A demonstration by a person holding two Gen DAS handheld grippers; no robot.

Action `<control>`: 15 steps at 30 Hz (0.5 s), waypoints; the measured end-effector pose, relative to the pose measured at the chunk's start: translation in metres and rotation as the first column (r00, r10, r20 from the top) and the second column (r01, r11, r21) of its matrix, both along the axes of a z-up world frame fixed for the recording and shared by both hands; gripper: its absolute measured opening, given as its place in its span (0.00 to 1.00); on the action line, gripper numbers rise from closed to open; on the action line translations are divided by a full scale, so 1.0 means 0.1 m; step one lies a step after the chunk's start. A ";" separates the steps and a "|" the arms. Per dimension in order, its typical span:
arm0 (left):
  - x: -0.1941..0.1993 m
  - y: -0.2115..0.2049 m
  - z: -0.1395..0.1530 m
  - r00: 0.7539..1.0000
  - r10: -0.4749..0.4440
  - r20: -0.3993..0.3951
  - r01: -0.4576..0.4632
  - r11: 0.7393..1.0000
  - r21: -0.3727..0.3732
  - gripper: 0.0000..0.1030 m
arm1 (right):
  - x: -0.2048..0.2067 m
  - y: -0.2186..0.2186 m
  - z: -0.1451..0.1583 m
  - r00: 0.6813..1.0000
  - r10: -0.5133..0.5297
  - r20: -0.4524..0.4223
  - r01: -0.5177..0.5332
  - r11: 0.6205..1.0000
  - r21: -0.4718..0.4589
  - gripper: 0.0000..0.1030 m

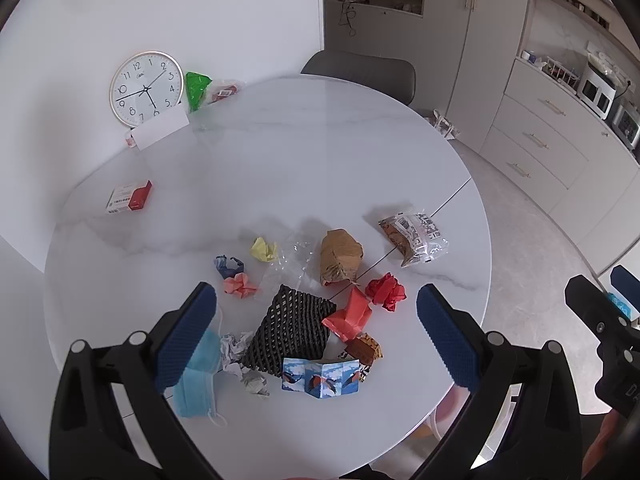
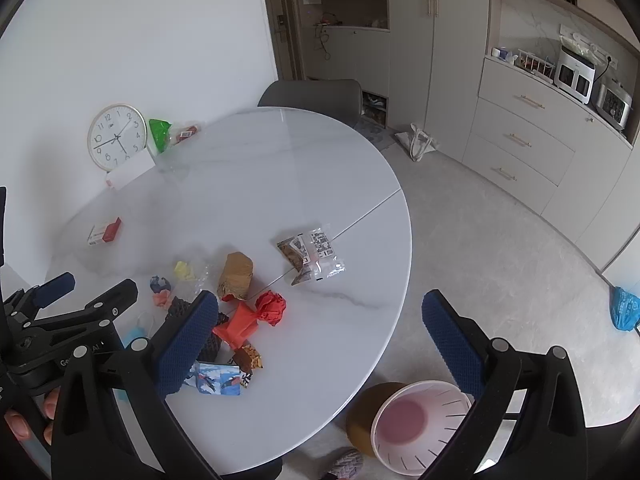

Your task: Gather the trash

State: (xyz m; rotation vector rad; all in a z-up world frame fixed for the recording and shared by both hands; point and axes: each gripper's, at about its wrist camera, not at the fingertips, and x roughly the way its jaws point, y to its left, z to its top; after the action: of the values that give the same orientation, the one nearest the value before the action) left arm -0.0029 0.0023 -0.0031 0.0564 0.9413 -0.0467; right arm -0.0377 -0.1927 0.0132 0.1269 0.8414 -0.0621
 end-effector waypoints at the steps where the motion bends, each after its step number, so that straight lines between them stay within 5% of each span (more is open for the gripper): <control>1: 0.00 0.00 0.00 1.000 0.001 -0.001 -0.001 1.000 -0.001 0.94 | 0.00 0.00 0.00 1.000 -0.001 0.000 0.001 1.000 -0.001 0.98; 15: 0.00 0.04 0.02 1.000 0.002 -0.009 -0.002 1.000 -0.003 0.94 | -0.03 0.00 -0.01 1.000 0.003 0.002 -0.003 1.000 -0.001 0.98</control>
State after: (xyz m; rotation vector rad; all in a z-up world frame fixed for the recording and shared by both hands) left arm -0.0025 0.0059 -0.0009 0.0524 0.9503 -0.0461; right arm -0.0407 -0.1924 0.0121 0.1250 0.8393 -0.0600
